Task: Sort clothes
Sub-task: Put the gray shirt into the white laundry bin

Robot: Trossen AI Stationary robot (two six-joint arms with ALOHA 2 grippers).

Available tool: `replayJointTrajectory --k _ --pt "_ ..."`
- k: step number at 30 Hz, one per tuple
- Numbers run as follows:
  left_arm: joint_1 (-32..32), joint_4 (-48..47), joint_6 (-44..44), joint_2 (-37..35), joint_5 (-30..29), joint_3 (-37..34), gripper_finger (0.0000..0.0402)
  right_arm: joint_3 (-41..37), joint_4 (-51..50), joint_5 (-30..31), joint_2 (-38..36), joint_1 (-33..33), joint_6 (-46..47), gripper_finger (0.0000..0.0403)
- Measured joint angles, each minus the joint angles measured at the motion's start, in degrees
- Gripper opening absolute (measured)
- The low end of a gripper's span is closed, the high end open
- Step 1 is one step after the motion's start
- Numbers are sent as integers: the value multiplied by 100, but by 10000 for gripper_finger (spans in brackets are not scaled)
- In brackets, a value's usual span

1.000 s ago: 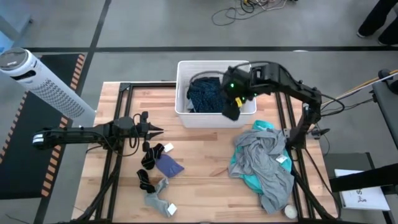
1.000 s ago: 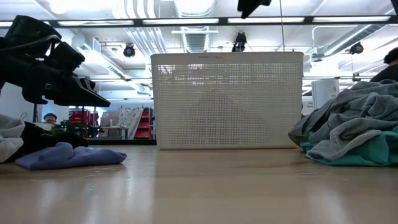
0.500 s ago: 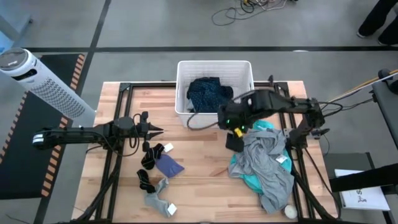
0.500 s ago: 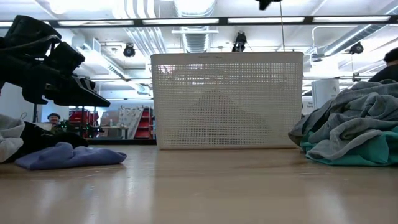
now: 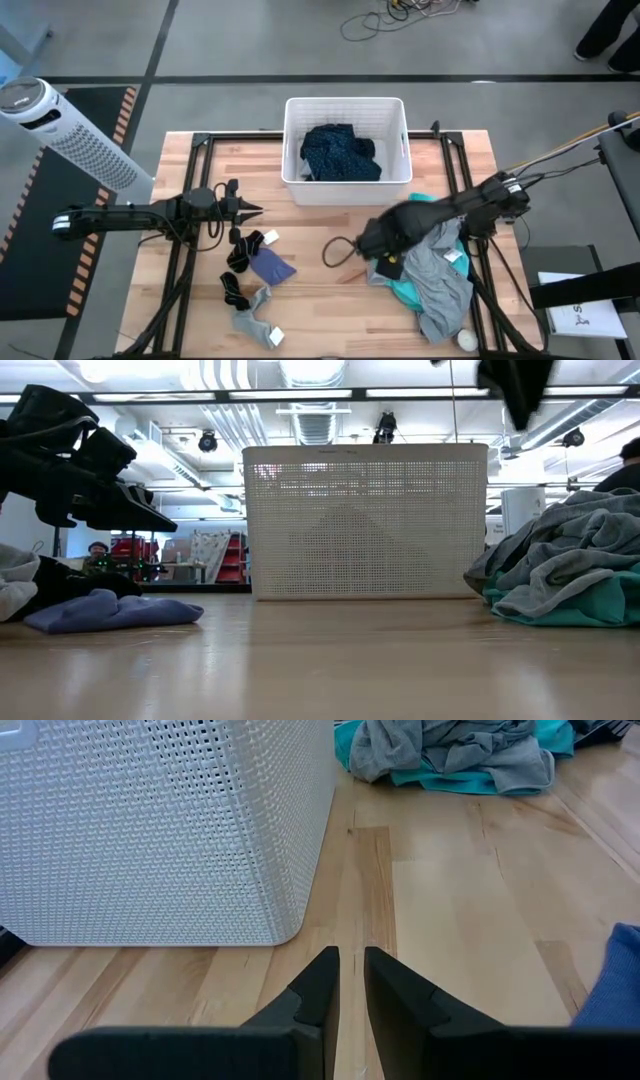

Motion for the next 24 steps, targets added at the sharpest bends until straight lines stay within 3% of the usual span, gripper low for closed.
replayJointTrajectory --k 12,24 --pt "2 0 0 2 -1 -1 38 -1385 92 191 0 158 789 251" --pt "2 0 -1 2 -1 -1 38 -2242 1285 352 -481 233 1687 226"
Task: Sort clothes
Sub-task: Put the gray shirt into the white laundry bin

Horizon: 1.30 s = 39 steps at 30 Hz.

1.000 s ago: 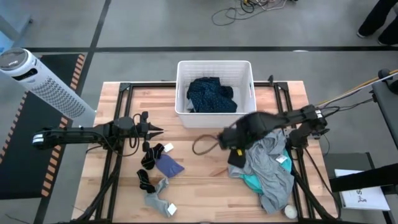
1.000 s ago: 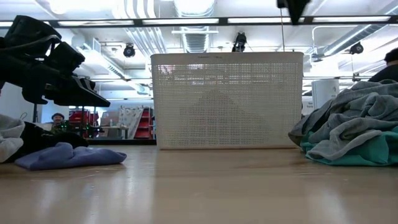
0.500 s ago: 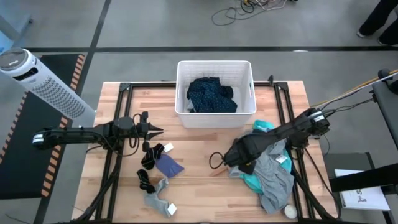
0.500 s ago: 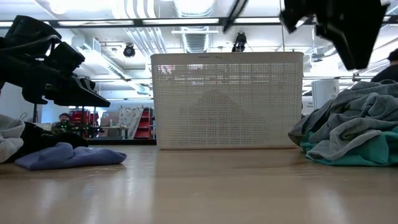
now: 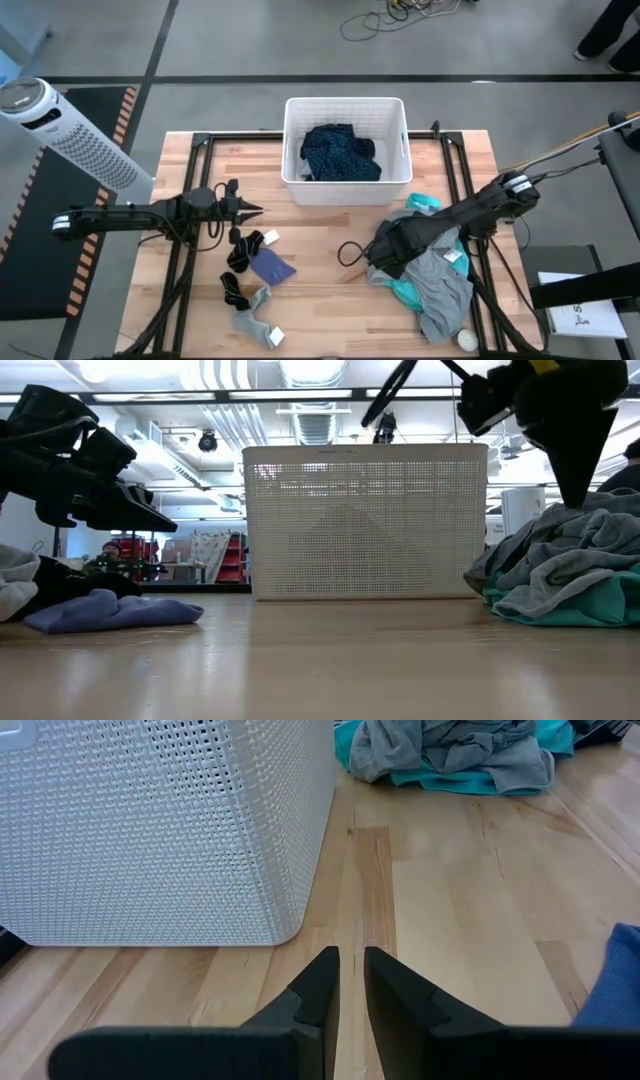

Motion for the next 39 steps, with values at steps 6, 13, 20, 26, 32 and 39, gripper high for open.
replayJointTrajectory --k 6,13,20,26,32,39 --pt "0 0 0 21 2 0 38 -670 741 32 -231 2 130 231" --pt "0 0 -1 24 0 2 38 -1256 1503 -54 -308 2 260 246" --pt "0 -2 0 24 2 1 38 -1178 1537 3 -310 65 191 166" --pt "-2 -2 -1 24 1 0 38 -642 1544 129 -310 242 -291 14" --pt "0 -2 1 24 0 2 38 153 1475 380 -308 391 -774 5" --pt "0 -2 -1 24 2 0 38 1346 1236 983 -308 462 -1298 3"
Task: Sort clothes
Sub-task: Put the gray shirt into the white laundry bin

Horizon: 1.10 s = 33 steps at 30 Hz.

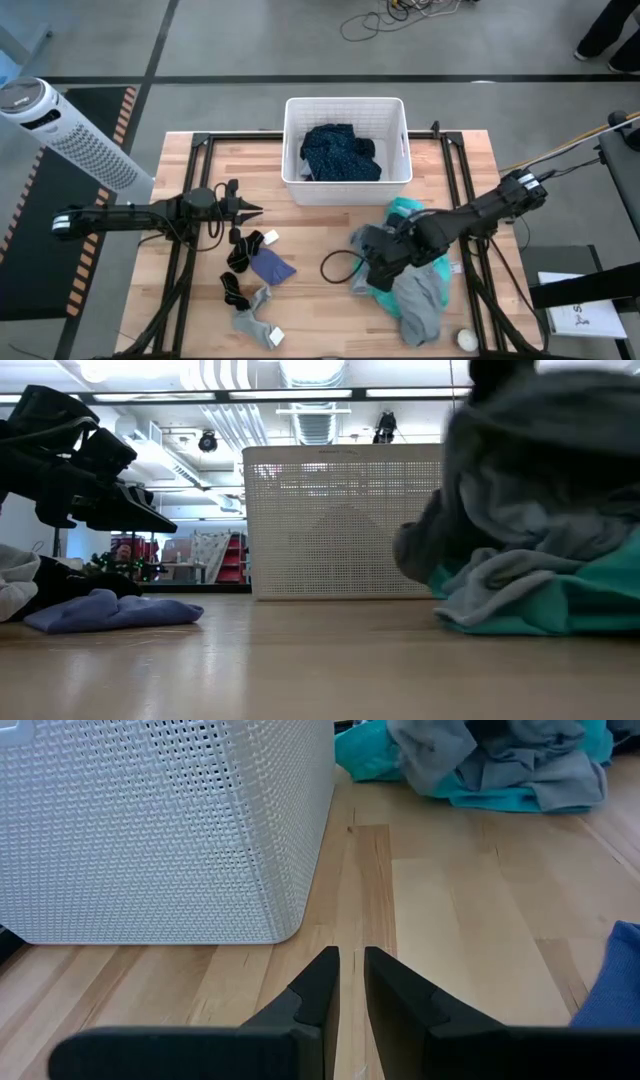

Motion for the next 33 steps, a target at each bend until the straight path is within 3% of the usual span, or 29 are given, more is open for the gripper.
replayJointTrajectory --k 10,20,28,33 --pt "0 0 0 0 -2 2 38 1581 59 778 0 50 -959 2" --pt "0 0 1 0 -2 1 38 3149 178 1996 206 42 -2767 1" --pt "0 0 1 2 0 1 38 4239 1437 2585 411 -280 -4860 1" --pt "0 0 0 2 -2 0 38 4735 2500 2629 491 -670 -6107 1"
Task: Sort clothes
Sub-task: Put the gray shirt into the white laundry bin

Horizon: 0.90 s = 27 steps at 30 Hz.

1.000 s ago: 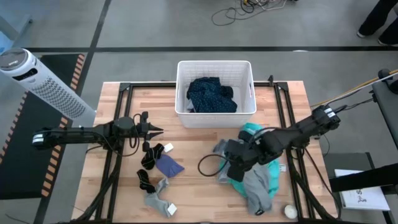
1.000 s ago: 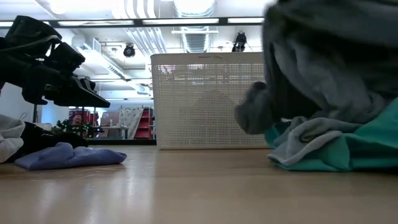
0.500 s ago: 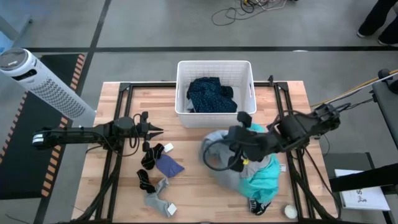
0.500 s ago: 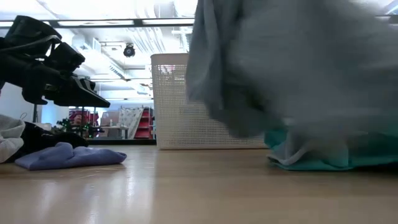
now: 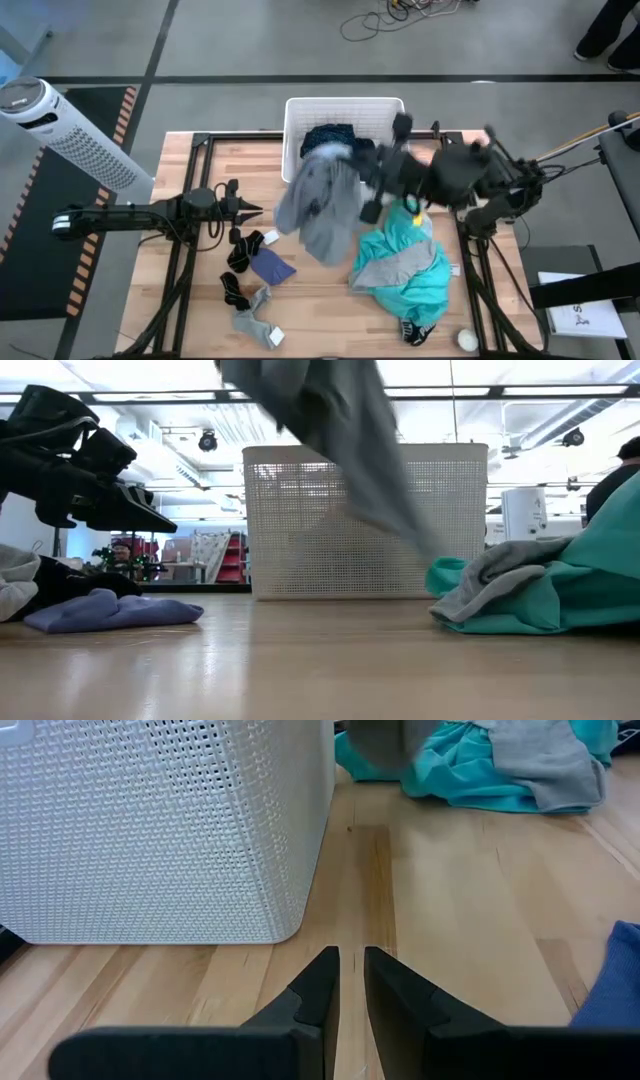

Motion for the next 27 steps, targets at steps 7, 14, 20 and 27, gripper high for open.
replayJointTrajectory --k 7,14,20,27 --pt "0 0 0 0 1 1 38 92 1481 -3 -46 -594 -1136 1" --pt "0 2 2 0 2 2 38 98 2694 0 -80 -1181 -1898 1" --pt "-1 2 1 0 2 1 38 98 2618 85 -78 -1834 -1936 1" --pt "-2 2 0 0 0 2 38 98 1901 300 1 -2718 -1822 1"
